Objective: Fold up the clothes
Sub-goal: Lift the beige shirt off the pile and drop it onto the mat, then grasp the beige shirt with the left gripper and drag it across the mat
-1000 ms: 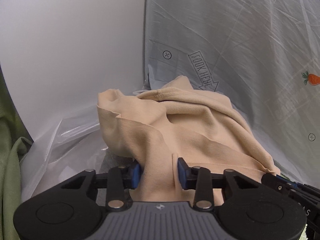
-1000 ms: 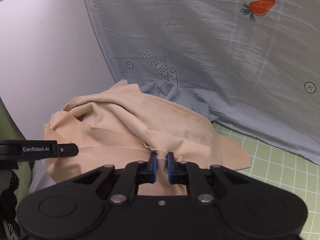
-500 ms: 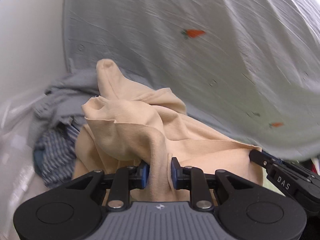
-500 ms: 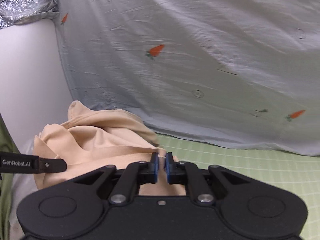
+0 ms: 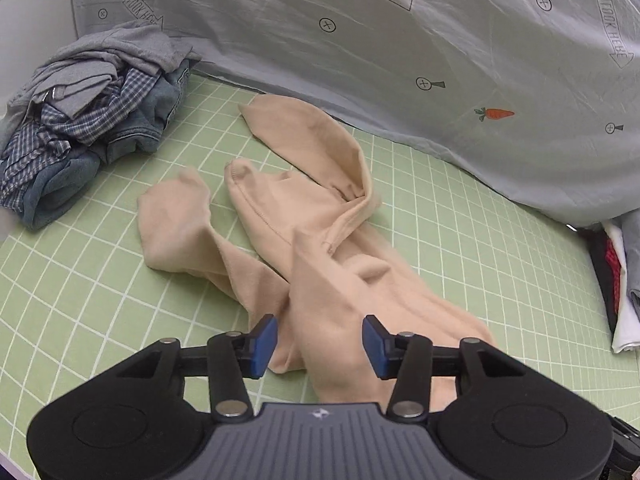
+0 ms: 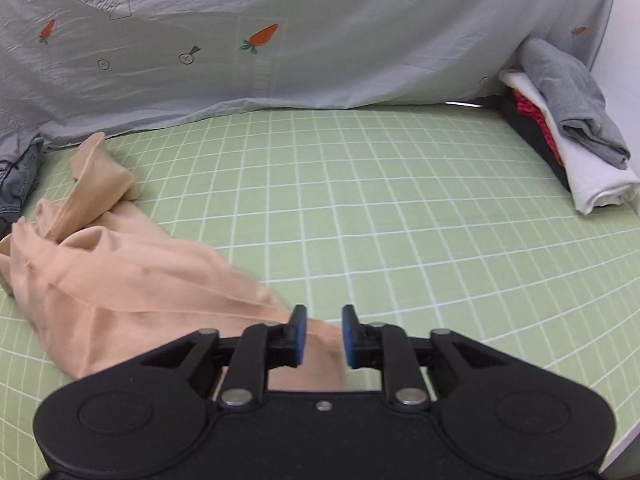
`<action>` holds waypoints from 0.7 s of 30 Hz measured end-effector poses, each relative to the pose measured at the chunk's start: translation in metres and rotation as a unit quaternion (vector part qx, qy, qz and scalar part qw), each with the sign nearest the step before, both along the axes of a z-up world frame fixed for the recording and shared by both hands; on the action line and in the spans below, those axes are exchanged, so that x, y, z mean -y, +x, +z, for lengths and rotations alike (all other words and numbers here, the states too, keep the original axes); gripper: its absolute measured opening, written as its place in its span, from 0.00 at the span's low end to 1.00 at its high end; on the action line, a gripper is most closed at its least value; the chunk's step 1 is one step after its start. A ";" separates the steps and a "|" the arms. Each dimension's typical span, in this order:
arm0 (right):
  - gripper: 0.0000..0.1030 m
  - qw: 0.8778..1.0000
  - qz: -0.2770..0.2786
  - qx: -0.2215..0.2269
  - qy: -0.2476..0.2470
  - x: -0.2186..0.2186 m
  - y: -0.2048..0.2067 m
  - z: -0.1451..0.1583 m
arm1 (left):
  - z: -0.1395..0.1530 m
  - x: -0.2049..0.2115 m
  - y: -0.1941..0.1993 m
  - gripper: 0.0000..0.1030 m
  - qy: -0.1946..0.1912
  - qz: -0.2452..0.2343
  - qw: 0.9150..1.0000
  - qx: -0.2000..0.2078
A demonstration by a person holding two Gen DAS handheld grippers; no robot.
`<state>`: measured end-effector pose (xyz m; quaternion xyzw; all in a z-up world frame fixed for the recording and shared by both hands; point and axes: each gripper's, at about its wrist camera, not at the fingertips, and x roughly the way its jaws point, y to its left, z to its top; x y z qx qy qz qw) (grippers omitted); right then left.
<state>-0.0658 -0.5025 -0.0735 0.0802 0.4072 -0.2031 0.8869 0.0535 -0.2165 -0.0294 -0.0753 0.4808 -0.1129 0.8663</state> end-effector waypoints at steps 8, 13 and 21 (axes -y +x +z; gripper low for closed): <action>0.68 1.000 0.007 0.009 0.019 0.025 0.019 -0.004 | 0.005 0.030 0.014 0.60 0.043 0.000 0.999 0.014; 0.70 0.999 -0.001 0.012 0.031 0.034 0.054 -0.013 | -0.005 0.044 0.051 0.63 0.066 -0.014 0.998 0.015; 0.71 0.998 -0.036 -0.013 0.059 0.054 0.099 -0.031 | -0.057 0.061 0.134 0.69 0.098 -0.047 0.994 -0.011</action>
